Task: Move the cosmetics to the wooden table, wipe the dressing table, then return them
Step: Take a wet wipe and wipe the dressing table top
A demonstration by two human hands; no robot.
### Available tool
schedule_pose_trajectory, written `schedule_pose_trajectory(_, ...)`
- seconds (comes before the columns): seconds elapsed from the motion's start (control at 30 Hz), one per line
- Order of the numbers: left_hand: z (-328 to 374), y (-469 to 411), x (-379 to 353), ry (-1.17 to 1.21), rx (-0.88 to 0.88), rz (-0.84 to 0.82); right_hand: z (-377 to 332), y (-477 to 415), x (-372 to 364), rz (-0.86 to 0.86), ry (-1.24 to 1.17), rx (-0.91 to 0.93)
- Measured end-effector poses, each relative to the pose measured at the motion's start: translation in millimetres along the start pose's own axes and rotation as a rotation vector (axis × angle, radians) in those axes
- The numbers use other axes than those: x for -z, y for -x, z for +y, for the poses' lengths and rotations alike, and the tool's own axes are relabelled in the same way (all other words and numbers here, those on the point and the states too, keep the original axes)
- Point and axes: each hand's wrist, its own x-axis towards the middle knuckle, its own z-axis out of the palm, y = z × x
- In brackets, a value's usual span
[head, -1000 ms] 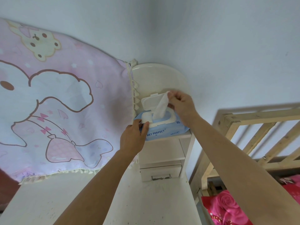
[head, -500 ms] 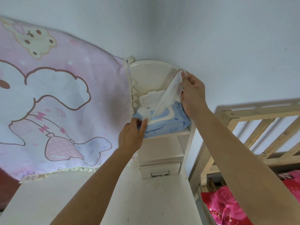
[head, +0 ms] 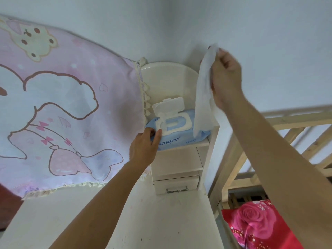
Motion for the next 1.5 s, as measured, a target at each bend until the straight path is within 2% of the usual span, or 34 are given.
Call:
schedule_pose_trajectory(0.17,9.2,-0.8,3.8,-0.08,-0.087,0.084,71.4,34.7,21.6,-0.023,0.303,-0.137)
schedule_pose_trajectory(0.23,13.7,-3.2,8.8,-0.096,-0.221,0.164,90.5,46.9,29.3,-0.056,0.536,-0.042)
schedule_pose_trajectory(0.3,19.8,-8.8,11.4,-0.116,-0.391,0.183,99.2,55.3,31.1,-0.111,0.737,0.136)
schedule_pose_trajectory(0.37,26.9,-17.7,11.5,-0.16,-0.512,0.066,102.9,60.2,31.9,-0.139,0.815,0.223)
schedule_pose_trajectory(0.43,34.3,-25.0,11.6,-0.236,-0.538,-0.121,101.5,60.0,35.2,-0.078,0.785,0.226)
schedule_pose_trajectory(0.5,39.4,-32.7,12.7,-0.345,-0.521,-0.266,96.6,55.6,39.8,0.01,0.698,0.158)
schedule_pose_trajectory(0.6,45.4,-44.6,19.9,-0.463,-0.521,-0.359,95.5,47.9,41.5,0.034,0.648,0.06)
schedule_pose_trajectory(0.67,53.2,-46.1,29.7,-0.416,-0.562,-0.319,97.7,48.9,39.6,0.018,0.662,0.079)
schedule_pose_trajectory(0.7,58.2,-45.0,34.4,-0.354,-0.596,-0.239,99.0,50.2,39.0,0.013,0.671,0.099)
schedule_pose_trajectory(0.77,65.9,-43.3,39.6,-0.252,-0.619,0.032,101.1,51.6,38.7,0.0,0.695,0.128)
schedule_pose_trajectory(0.83,69.8,-44.7,41.3,-0.183,-0.526,0.199,100.9,52.4,38.6,-0.015,0.717,0.131)
schedule_pose_trajectory(0.93,70.0,-45.7,39.1,-0.055,-0.377,0.067,97.1,61.0,36.6,-0.039,0.729,0.165)
schedule_pose_trajectory(1.0,66.7,-40.9,35.2,-0.014,-0.364,0.065,100.1,75.2,37.6,-0.039,0.715,0.181)
schedule_pose_trajectory(1.07,61.7,-30.4,30.4,-0.069,-0.432,0.119,112.5,97.3,42.8,-0.025,0.693,0.102)
schedule_pose_trajectory(1.13,53.1,-16.6,20.7,-0.126,-0.495,0.101,132.6,125.6,52.6,0.005,0.679,-0.026)
schedule_pose_trajectory(1.23,42.2,4.5,3.4,-0.248,-0.481,0.017,162.7,167.3,70.8,0.086,0.655,-0.169)
schedule_pose_trajectory(1.3,39.0,13.2,-6.8,-0.334,-0.46,0.02,178.1,189.6,80.3,0.118,0.652,-0.261)
schedule_pose_trajectory(1.43,42.5,18.0,-16.9,-0.373,-0.449,0.059,199.9,226.2,93.4,0.098,0.71,-0.436)
schedule_pose_trajectory(1.5,37.8,27.1,-23.3,-0.3,-0.48,0.094,211.1,243.3,100.4,0.097,0.721,-0.517)
